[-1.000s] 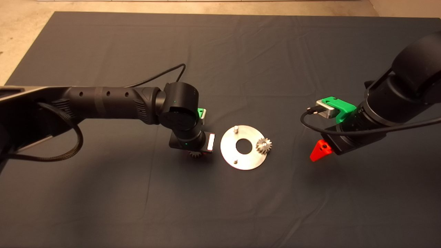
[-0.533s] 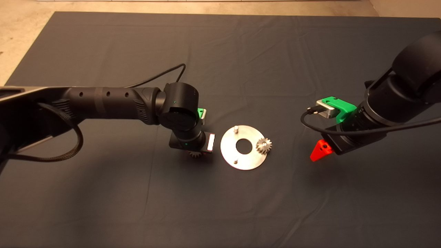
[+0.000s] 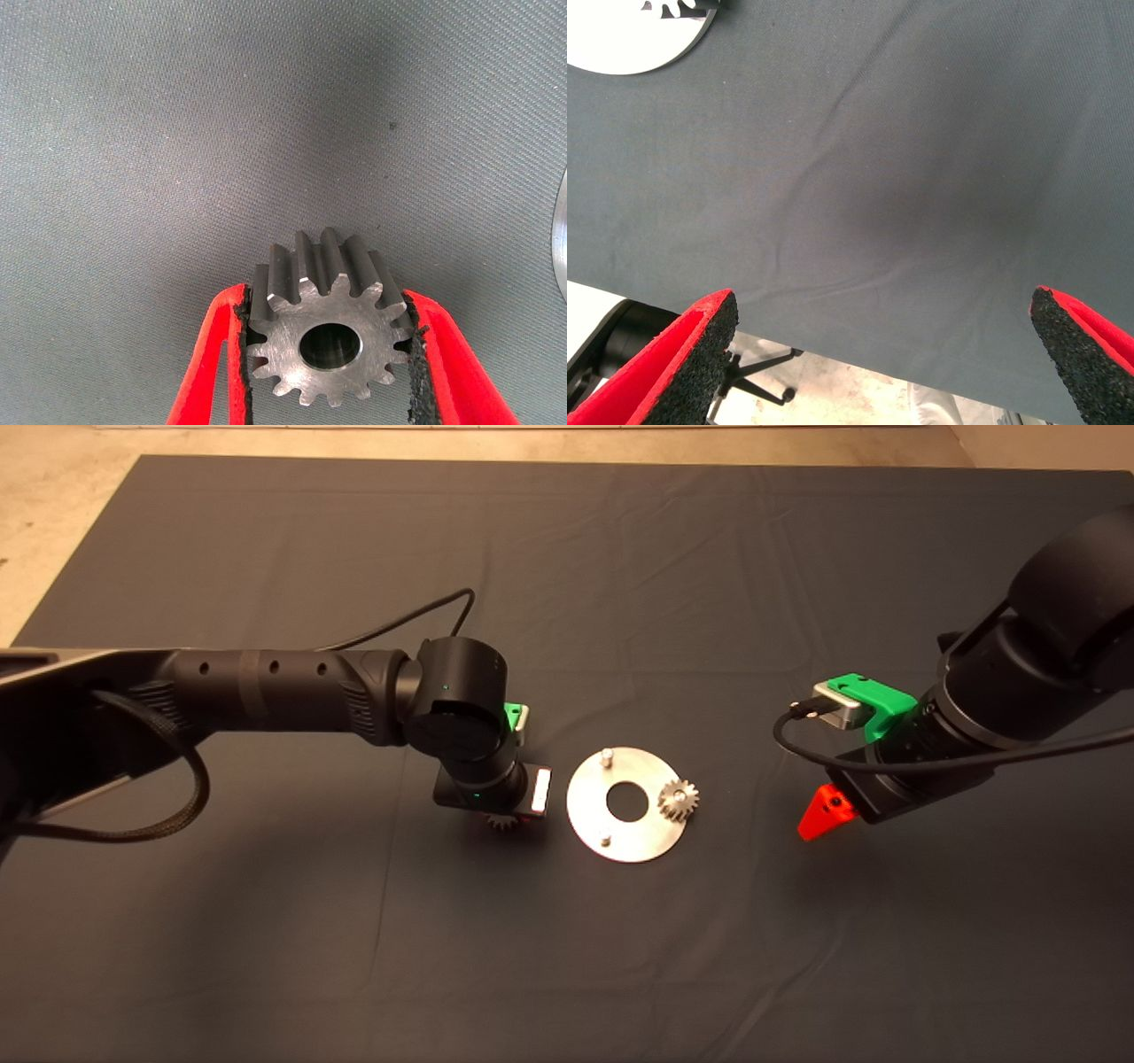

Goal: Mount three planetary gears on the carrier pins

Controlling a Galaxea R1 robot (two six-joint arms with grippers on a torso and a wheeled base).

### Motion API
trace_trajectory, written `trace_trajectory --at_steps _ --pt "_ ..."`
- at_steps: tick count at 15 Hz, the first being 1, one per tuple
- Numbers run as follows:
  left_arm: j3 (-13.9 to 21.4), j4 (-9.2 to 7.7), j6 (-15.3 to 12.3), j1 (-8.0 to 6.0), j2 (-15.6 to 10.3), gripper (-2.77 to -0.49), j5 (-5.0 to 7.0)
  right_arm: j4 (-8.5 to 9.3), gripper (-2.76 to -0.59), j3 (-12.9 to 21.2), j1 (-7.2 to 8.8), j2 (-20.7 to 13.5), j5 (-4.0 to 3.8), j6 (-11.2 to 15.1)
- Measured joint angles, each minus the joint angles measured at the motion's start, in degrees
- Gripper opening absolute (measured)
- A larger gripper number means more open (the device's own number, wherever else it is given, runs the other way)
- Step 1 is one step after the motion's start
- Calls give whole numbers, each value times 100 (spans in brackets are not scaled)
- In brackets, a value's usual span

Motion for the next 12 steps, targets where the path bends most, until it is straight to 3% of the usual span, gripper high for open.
trace_trajectory --at_steps 5,12 --pt "-5 -9 -67 0 -59 -260 -91 2 -89 0 0 0 0 0" --pt "63 -1 -198 -11 -100 -261 -110 11 -89 0 0 0 1 0"
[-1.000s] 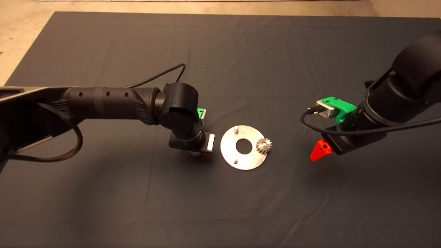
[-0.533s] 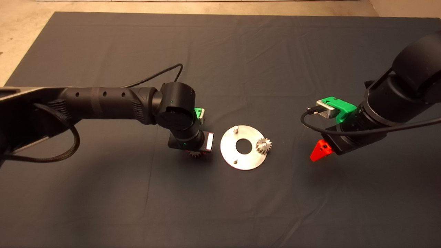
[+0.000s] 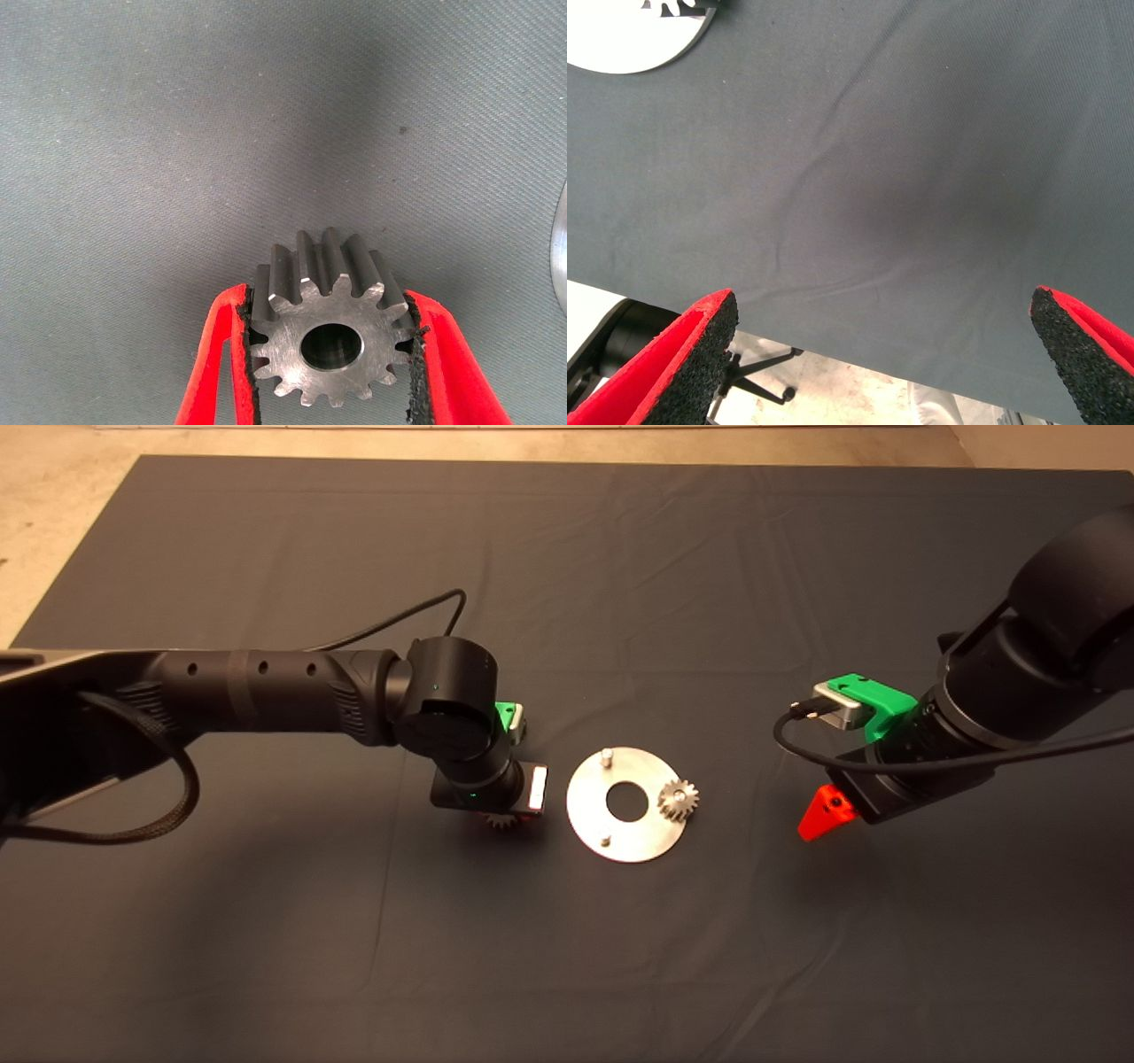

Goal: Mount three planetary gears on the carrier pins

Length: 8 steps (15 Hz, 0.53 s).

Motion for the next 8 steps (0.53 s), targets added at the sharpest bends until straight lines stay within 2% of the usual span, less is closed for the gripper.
trace_trajectory --at_steps 3,6,8 --pt "181 -3 -218 -84 -79 -262 160 2 -89 0 0 -52 -1 0" --pt "456 -49 -450 -210 -29 -262 160 4 -89 0 1 -118 -2 0" --pt "561 -123 -541 -391 56 -262 157 6 -89 0 2 -140 -1 0"
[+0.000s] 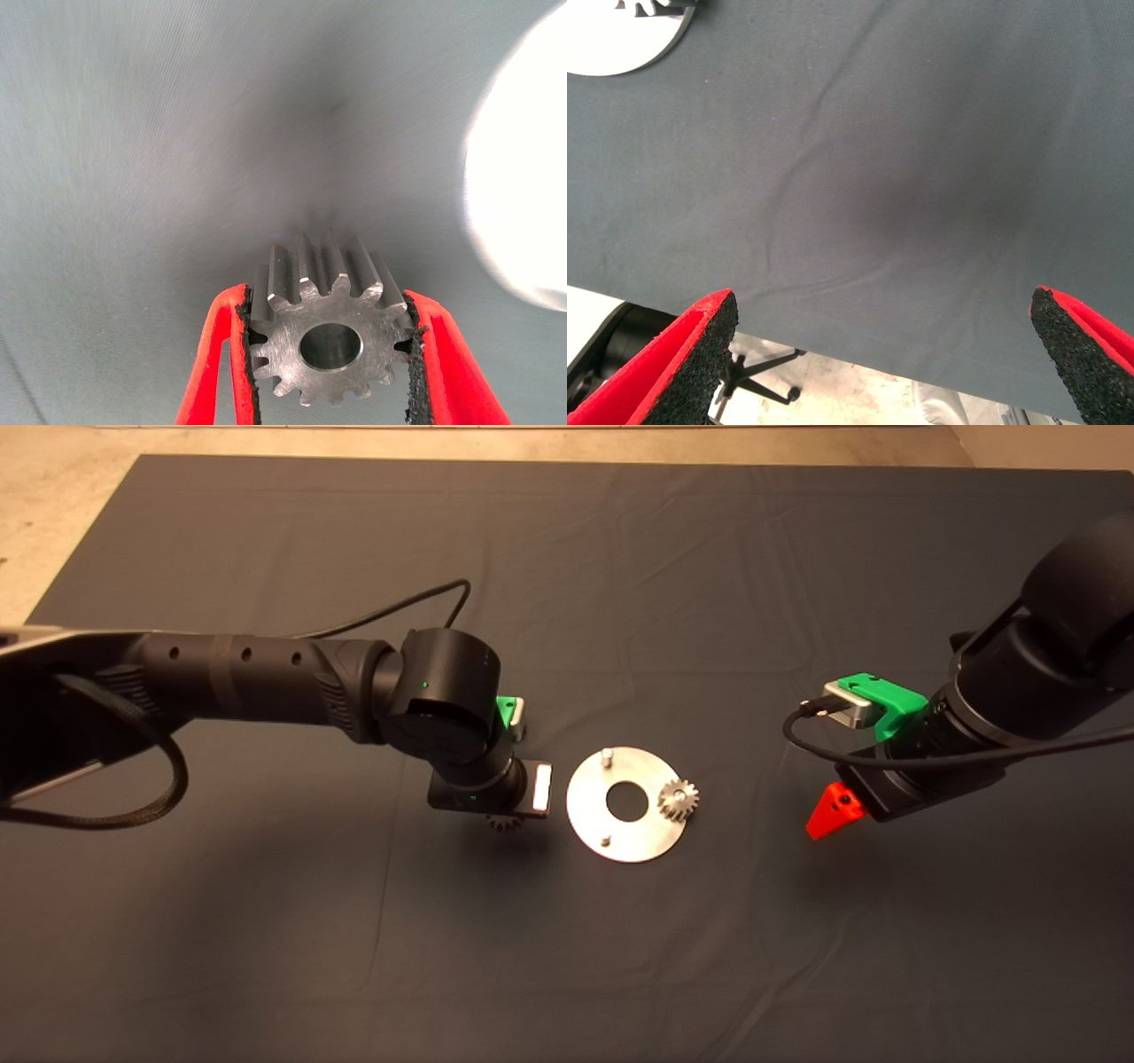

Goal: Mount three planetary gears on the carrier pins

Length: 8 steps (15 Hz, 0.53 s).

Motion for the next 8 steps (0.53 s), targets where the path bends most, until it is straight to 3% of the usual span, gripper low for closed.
trace_trajectory --at_steps 2,8 --pt "71 -66 -142 -205 124 -262 11 0 -89 0 0 0 0 0" --pt "160 -276 -394 -363 790 -262 -1 2 -89 0 -2 0 0 0"
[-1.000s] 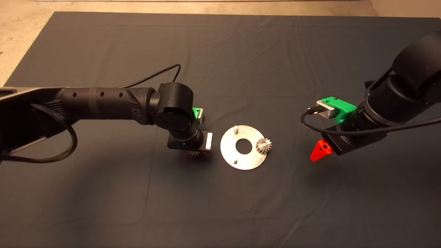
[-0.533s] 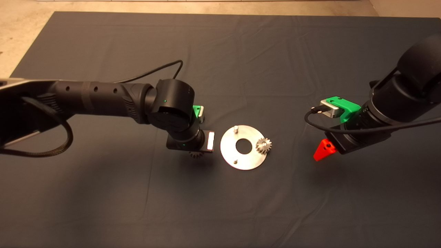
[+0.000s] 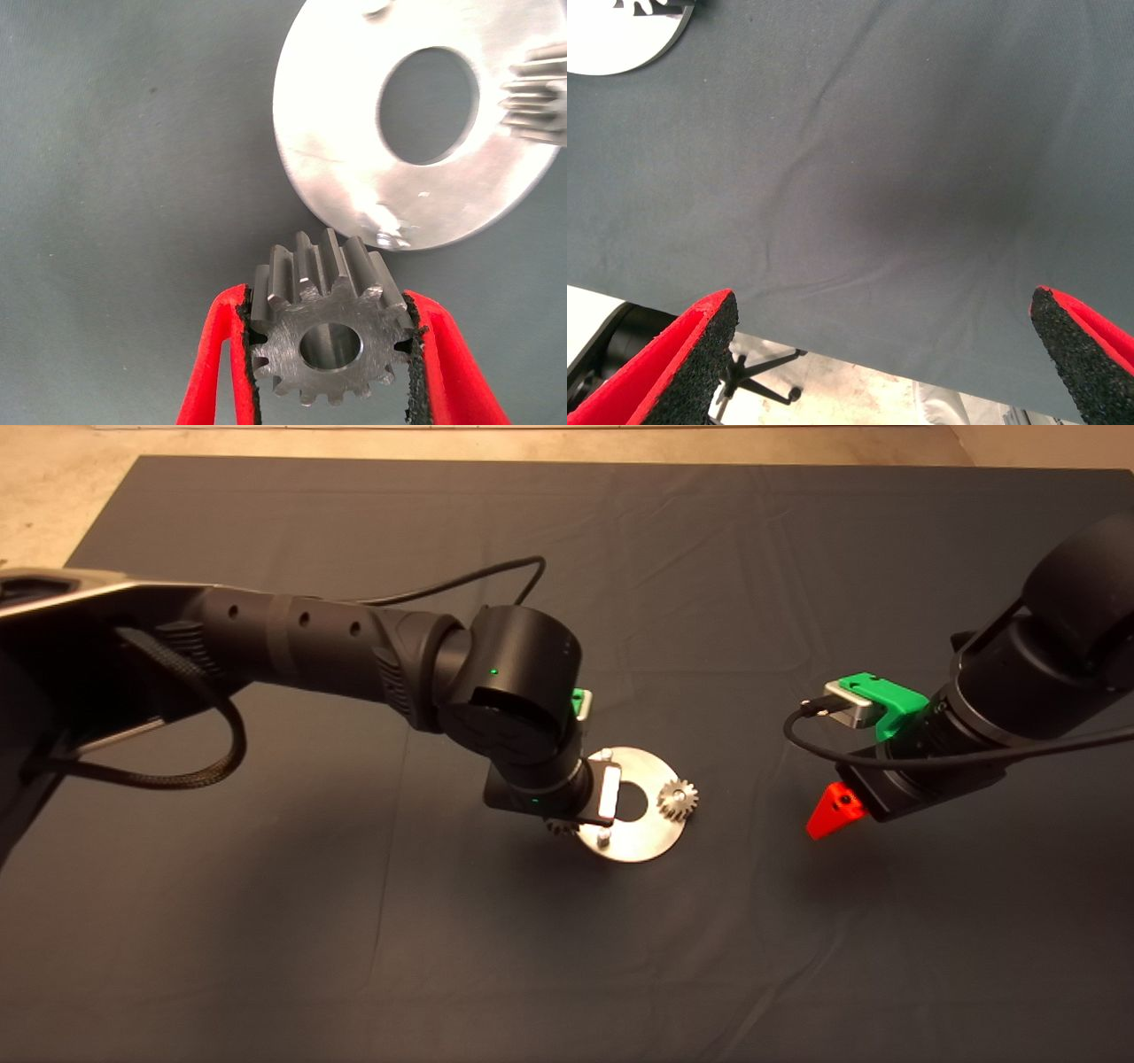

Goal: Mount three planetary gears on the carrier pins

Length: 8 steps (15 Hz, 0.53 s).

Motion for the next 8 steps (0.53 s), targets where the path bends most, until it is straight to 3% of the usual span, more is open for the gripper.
trace_trajectory --at_steps 5,8 --pt "-2 -44 -146 -66 381 -263 15 0 -89 0 0 16 0 0" --pt "-39 -64 -180 -66 467 -264 6 0 -89 -2 -1 11 1 0"
